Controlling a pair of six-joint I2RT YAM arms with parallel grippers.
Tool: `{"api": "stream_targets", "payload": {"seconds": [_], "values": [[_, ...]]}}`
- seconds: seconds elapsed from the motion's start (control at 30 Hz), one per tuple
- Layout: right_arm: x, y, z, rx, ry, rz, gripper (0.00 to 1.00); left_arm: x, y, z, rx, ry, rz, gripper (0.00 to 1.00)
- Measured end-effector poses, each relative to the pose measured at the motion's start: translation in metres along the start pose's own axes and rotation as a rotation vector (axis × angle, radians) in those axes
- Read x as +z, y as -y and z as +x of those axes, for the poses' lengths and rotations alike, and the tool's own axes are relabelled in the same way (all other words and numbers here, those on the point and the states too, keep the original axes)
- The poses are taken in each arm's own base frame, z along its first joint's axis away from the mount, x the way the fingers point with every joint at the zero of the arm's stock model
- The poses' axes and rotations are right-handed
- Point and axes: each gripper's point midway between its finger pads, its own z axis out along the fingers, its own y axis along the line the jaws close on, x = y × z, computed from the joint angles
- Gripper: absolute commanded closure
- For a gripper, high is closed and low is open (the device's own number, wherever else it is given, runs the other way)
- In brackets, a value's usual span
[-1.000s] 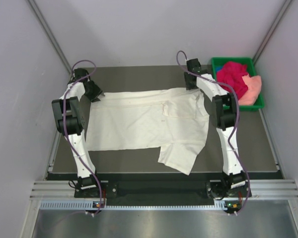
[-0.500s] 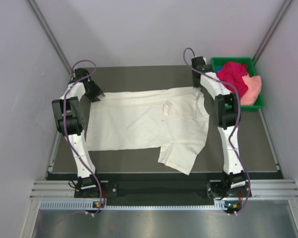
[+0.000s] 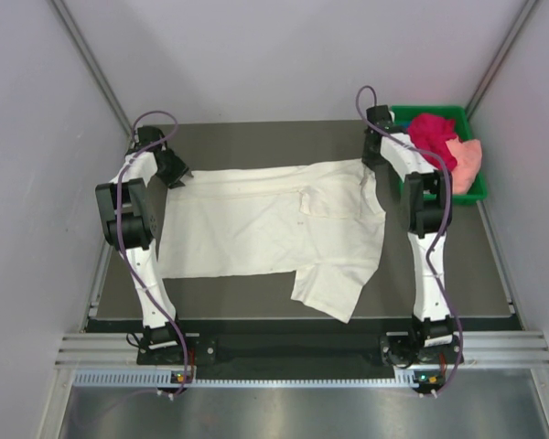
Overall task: Fold and stack the t-shirts
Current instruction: Fold the tshirt
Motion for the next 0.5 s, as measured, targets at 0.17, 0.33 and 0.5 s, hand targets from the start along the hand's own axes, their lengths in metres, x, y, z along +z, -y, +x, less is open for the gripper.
{"api": "stream_targets", "payload": {"seconds": [0.17,0.33,0.5], "values": [[-0.016,0.000,-0.004,0.034,0.006,-0.022,0.59,-0.001,0.003,0.000,0.004,-0.006,0.012,0.50],[-0.063,0.011,-0.032,0.071,0.070,-0.017,0.56,-0.002,0.008,0.002,0.023,-0.007,0.023,0.47],[-0.136,0.024,-0.046,0.127,0.140,-0.057,0.58,-0.007,0.013,0.014,0.060,-0.003,0.005,0.43]]}}
